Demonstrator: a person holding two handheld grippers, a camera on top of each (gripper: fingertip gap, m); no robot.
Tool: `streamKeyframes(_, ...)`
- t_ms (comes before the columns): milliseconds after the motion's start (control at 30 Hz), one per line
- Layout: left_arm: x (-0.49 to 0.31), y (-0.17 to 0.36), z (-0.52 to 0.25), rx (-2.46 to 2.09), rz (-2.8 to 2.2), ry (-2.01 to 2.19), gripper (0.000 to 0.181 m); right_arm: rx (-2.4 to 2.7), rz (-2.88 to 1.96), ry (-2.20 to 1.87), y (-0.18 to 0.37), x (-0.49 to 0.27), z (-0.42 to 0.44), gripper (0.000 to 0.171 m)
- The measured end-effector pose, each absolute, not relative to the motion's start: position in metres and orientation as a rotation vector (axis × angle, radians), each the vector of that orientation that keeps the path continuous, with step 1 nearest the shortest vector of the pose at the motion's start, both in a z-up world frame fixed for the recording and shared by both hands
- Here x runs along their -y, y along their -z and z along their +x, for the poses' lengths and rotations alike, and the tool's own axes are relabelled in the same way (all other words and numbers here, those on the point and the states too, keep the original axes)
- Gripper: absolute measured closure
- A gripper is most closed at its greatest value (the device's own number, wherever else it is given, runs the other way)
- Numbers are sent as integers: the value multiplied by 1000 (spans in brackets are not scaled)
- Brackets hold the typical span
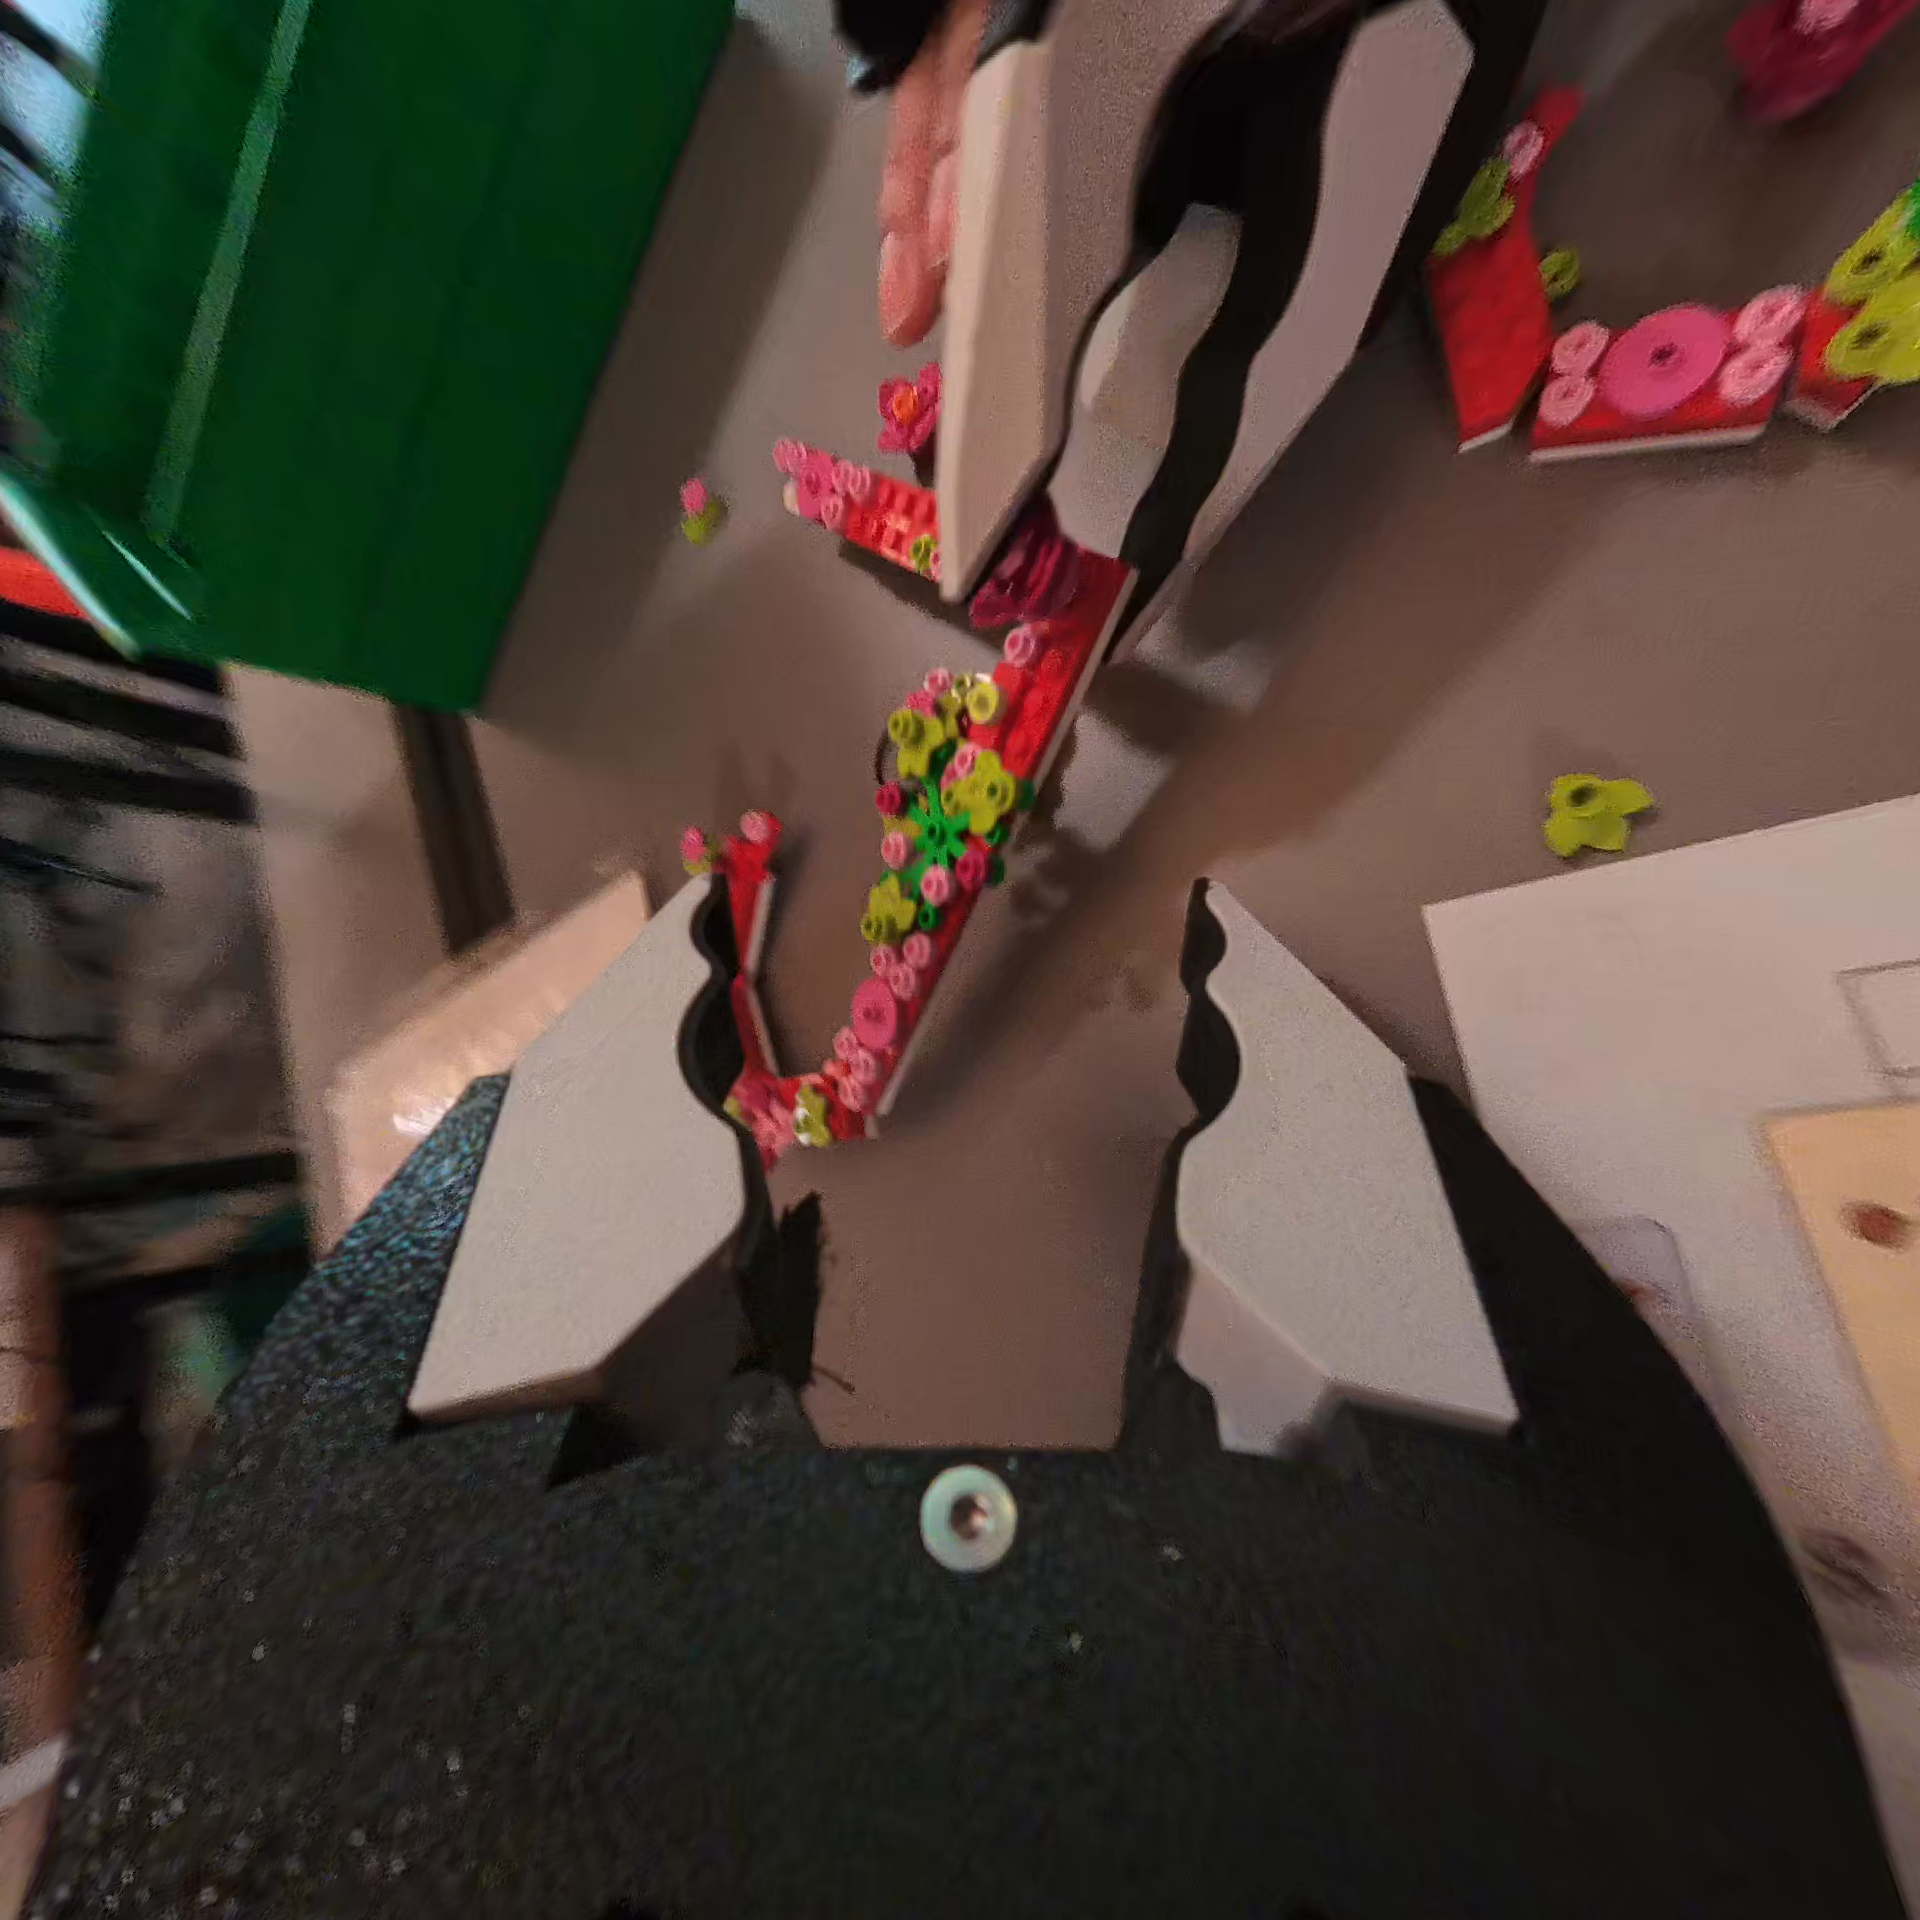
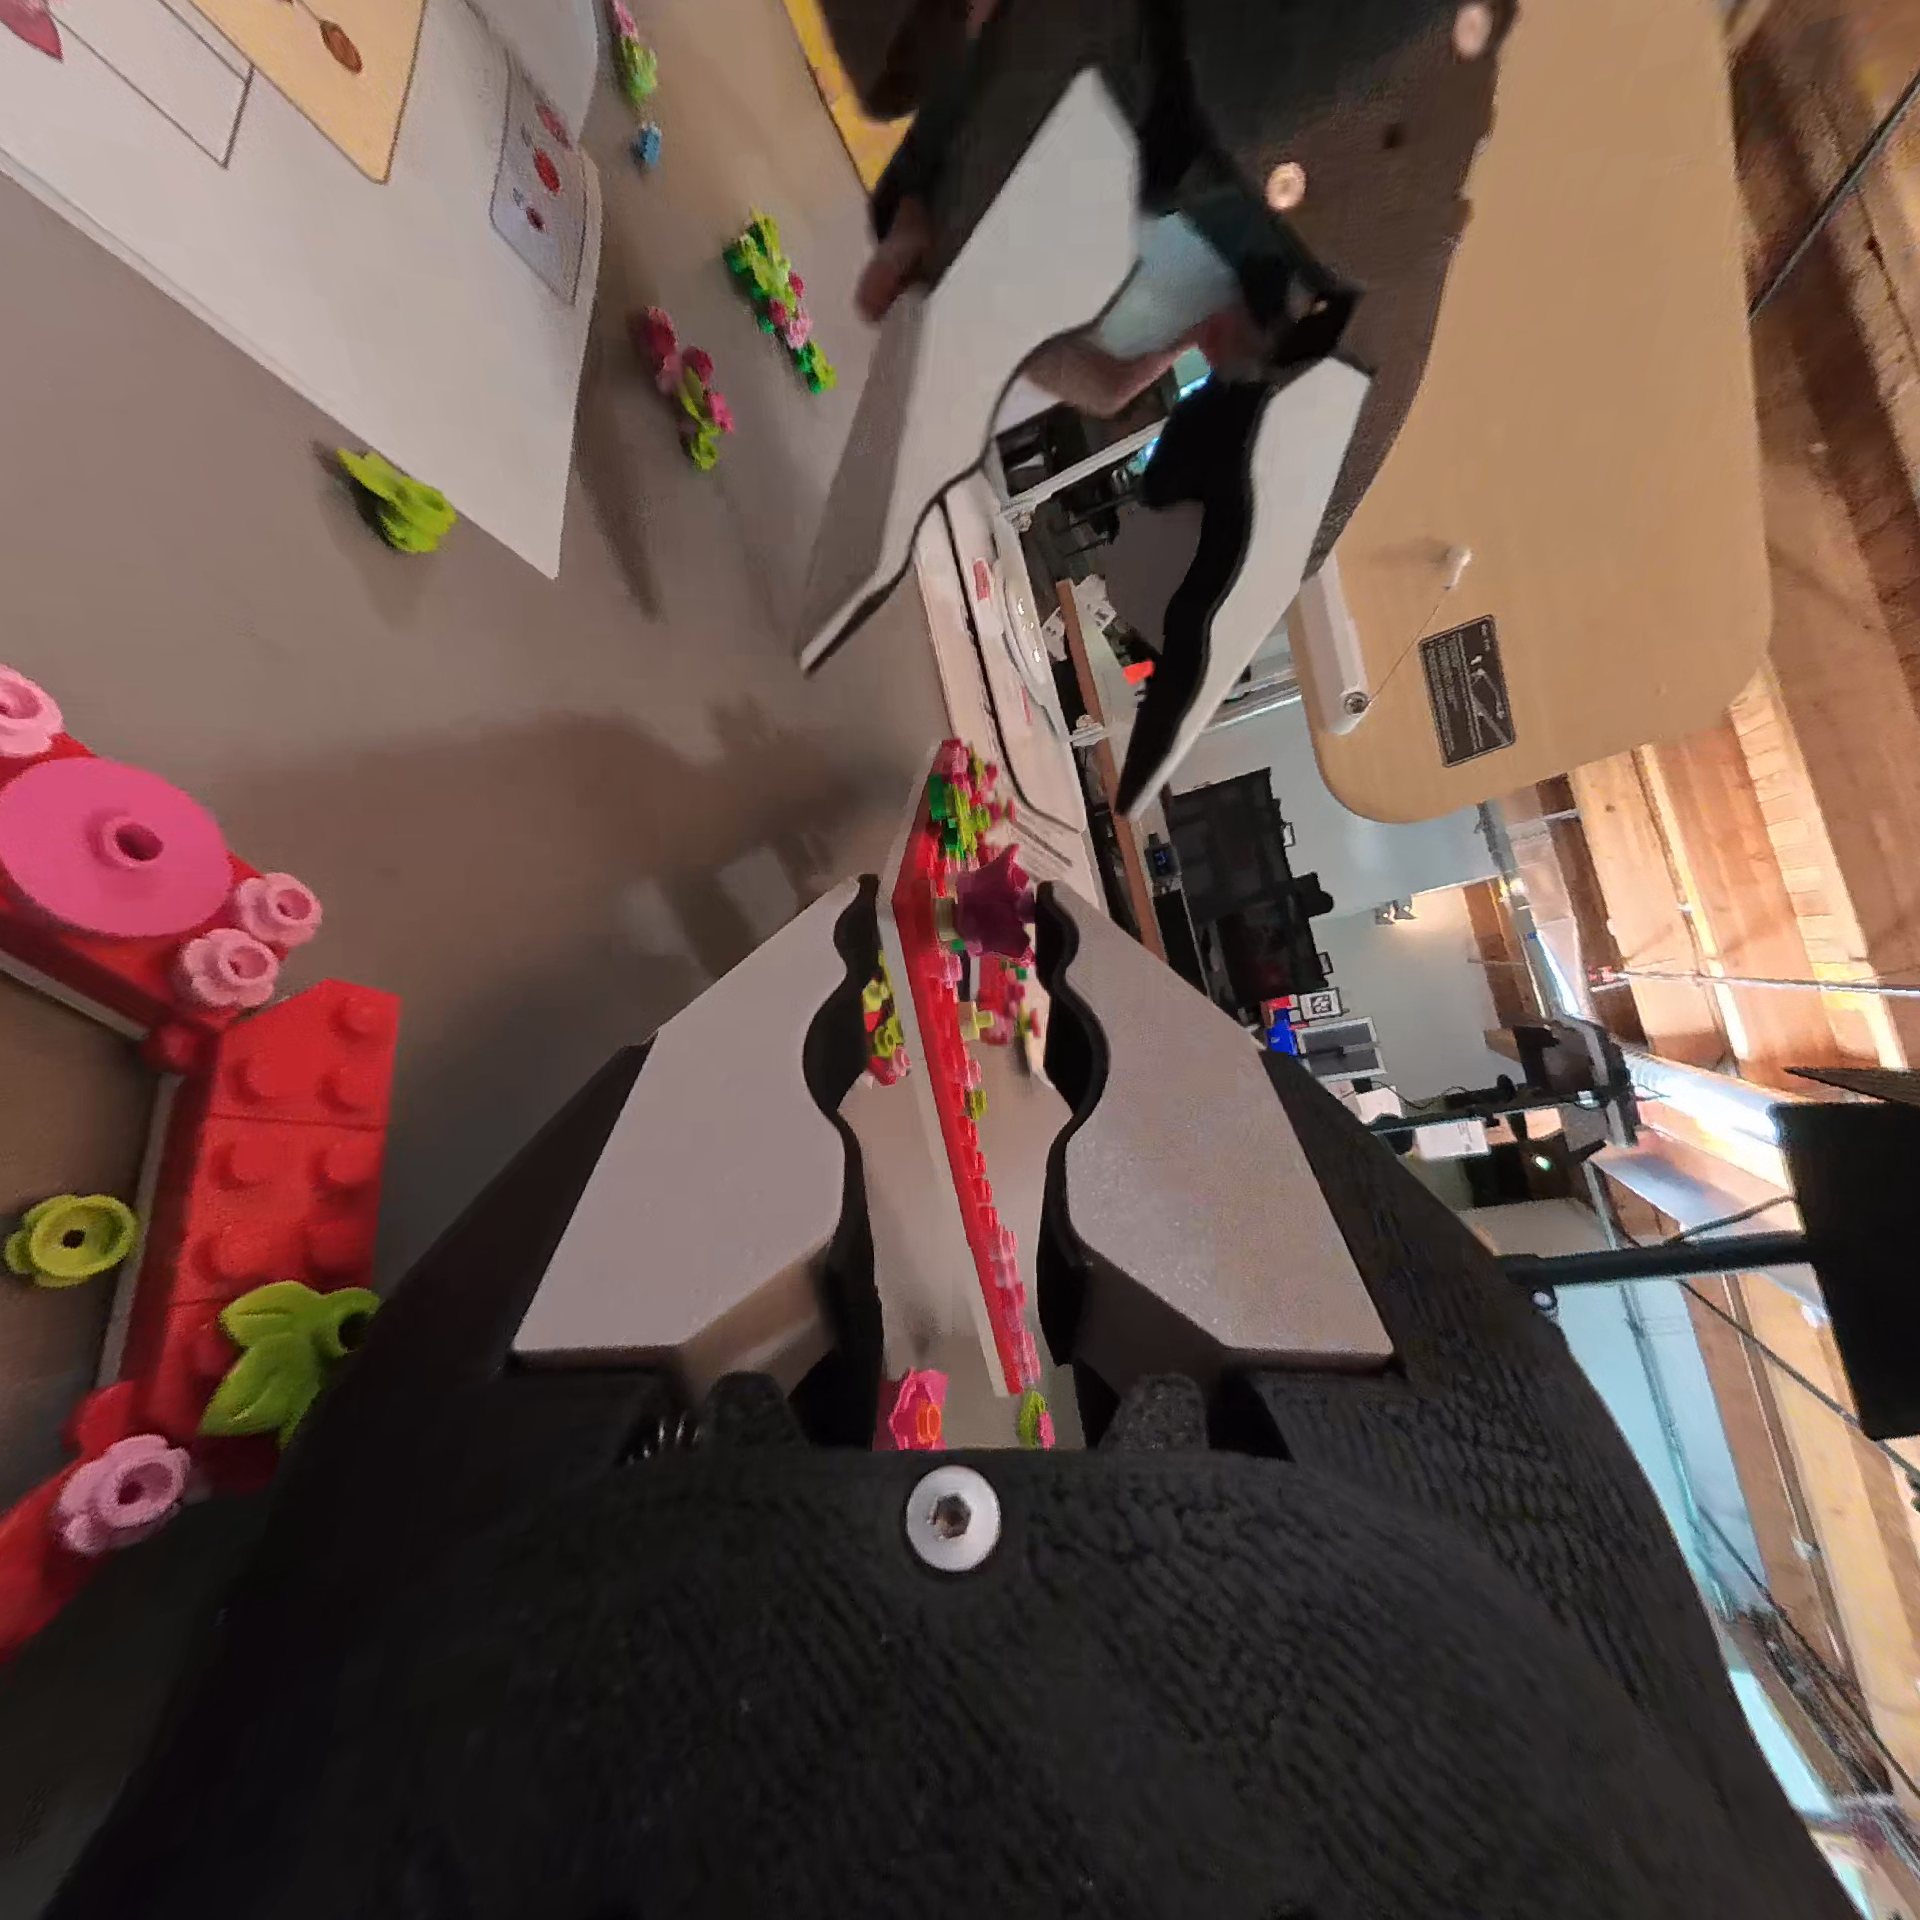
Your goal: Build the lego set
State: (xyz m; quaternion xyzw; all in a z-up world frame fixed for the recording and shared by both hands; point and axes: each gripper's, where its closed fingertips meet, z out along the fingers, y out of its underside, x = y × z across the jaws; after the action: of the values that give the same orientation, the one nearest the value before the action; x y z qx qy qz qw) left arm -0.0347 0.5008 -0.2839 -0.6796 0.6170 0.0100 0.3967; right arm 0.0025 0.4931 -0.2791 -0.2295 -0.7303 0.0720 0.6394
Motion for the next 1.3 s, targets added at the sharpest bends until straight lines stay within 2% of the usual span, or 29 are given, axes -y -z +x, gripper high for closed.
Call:
streamKeyframes(33, -503, 286, -30, -1582, -1628, -121, 99, 1663, -518, -177, 279, -491, 2, 143)
streamKeyframes(233, -519, 293, -11, -1540, -1327, -357, 109, 1646, -500, -199, 277, -488, 3, 143)
streamKeyframes(333, -524, 296, -6, -1537, -1254, -420, 126, 1638, -504, -215, 275, -488, 4, 143)
streamKeyframes(433, -529, 299, -8, -1529, -1184, -565, 132, 1628, -503, -226, 274, -488, 4, 143)
streamKeyframes(700, -536, 298, -11, -1451, -1105, -734, 165, 1620, -503, -239, 274, -488, 3, 143)
streamKeyframes(933, -535, 299, -13, -1446, -1105, -782, 169, 1625, -524, -237, 276, -491, 3, 142)
streamKeyframes(1133, -536, 299, -17, -1433, -1116, -797, 169, 1595, -619, -270, 267, -501, 17, 128)
streamKeyframes(1300, -539, 302, -21, -1450, -1119, -833, 170, 1557, -737, -334, 254, -514, 40, 129)
